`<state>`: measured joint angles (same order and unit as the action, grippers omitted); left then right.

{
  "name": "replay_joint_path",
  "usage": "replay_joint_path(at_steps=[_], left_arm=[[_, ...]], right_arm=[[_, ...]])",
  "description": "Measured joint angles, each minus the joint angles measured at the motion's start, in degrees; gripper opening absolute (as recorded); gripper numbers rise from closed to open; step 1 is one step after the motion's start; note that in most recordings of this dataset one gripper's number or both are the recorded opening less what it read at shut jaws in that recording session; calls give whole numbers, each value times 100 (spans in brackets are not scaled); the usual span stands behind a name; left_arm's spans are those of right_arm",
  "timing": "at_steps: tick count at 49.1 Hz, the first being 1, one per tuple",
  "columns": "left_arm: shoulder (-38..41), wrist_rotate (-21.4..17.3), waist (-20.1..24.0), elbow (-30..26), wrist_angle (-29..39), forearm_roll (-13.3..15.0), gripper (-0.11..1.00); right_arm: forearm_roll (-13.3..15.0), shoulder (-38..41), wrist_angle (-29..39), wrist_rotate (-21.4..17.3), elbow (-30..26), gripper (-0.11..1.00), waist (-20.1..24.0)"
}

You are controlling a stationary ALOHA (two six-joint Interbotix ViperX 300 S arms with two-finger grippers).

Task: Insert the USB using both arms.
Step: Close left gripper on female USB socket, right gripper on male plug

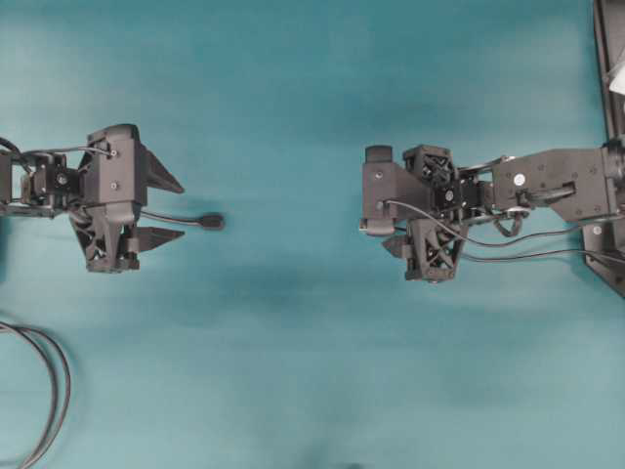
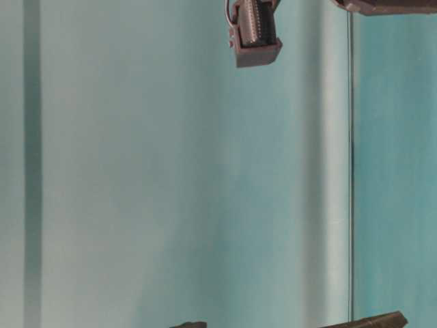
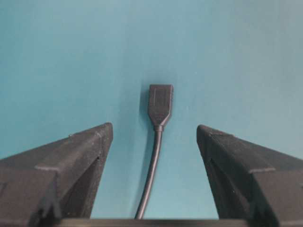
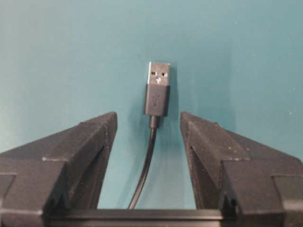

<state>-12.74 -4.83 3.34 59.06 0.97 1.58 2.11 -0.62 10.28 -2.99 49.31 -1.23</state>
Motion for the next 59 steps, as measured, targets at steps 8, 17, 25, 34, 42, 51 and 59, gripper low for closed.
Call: replay_joint_path(at_steps=[8,17,25,34,42,51,59], left_arm=[[9,-9,-9,0,-9,-9,83],[9,-9,0,0,-9,0,83],[18,-9,0,0,-9,-9,83],[18,-18,0,0,18,-9,82],[18,-18,0,0,44,0,82],[18,-18,0,0,44,0,82],[53,-18,0,0,44,-9,82]], right_arm=[[9,88,0,0,-26,58,-26],[9,290,0,0,-167,57,-53],[9,439,0,0,-316,57,-70],[9,466,105,-26,-343,55,-62],[9,466,431,-9,-378,50,-70],[9,466,571,-9,-387,44,-70],[9,466,773,-26,-422,35,-70]])
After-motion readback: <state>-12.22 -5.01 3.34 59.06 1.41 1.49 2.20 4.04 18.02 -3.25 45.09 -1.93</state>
